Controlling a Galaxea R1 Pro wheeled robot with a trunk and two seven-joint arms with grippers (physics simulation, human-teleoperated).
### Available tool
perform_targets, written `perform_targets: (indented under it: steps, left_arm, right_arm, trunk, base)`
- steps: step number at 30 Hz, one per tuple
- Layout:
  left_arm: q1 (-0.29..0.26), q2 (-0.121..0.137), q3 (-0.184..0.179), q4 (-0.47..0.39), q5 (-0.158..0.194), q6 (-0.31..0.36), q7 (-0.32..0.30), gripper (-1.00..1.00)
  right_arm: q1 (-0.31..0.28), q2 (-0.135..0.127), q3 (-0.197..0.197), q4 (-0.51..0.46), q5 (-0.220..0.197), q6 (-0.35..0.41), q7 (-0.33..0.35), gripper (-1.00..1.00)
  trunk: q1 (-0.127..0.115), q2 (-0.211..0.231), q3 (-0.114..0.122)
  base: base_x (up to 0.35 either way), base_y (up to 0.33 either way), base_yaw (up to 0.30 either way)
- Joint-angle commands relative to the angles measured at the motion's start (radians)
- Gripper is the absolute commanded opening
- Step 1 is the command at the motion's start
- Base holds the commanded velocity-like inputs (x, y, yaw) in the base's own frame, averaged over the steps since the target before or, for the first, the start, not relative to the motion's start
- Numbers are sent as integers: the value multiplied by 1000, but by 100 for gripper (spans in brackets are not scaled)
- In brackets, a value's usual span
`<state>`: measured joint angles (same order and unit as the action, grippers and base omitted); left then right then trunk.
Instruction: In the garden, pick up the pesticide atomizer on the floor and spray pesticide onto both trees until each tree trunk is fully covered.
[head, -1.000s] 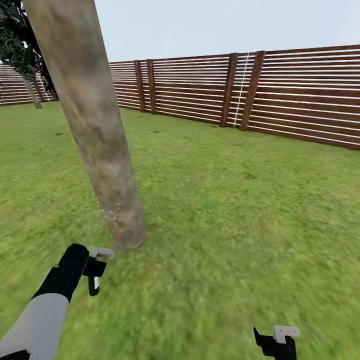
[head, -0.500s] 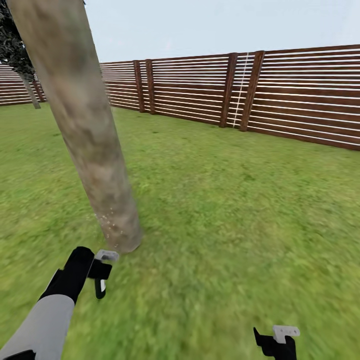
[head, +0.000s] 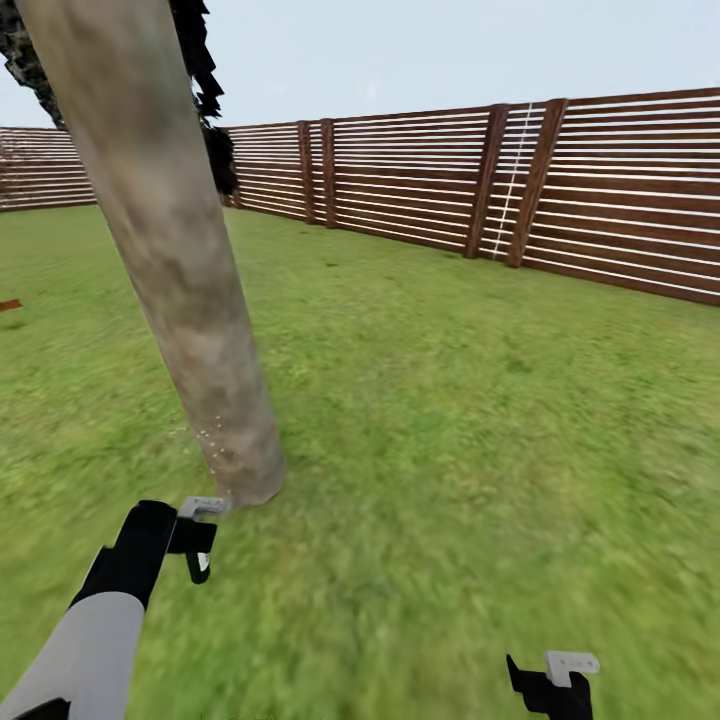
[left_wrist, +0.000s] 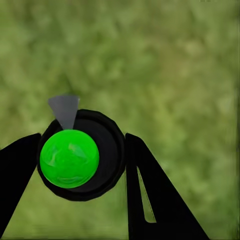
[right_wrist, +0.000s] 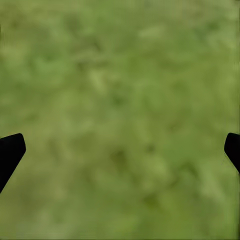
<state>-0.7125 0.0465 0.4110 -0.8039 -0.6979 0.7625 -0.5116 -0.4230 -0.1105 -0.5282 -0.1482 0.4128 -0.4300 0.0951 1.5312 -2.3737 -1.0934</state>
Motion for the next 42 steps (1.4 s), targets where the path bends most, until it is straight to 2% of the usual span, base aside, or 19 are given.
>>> perform_targets:
  steps: [1,3,8,25,36,42]
  left_arm:
    - [-1,-2,2,1,-11,1,-10,-100]
    - [-1,-3,1,2,-10,1,-10,-100]
    - [-1,-27,0,2,-12,1,-10,-100]
    - [-1,-19,6,-5,-14,1,-10,-100]
    - [-1,-14,11,-9,-14,1,-9,-100]
    - [-4,-27,16,-10,-11,6,-10,-100]
  right_arm:
    - [0,0,-9,1,3,-3,8,100]
    - [0,0,-9,1,3,-3,8,100]
    - [0,0,-9,0,3,-4,8,100]
    - [0,0,-9,-1,3,-4,8,100]
    - [0,0,-9,-1,3,-4,8,100]
    - [0,0,-9,-1,3,-4,8,100]
  trunk:
    - [0,0,-1]
    - [0,0,-1]
    - [0,0,-1]
    - [0,0,-1]
    - [0,0,-1]
    - [0,0,-1]
  base:
    - [50,-275,277]
    - [85,-275,277]
    - [134,-275,207]
    - [140,-273,16]
    - [13,-277,265]
    - [99,-138,275]
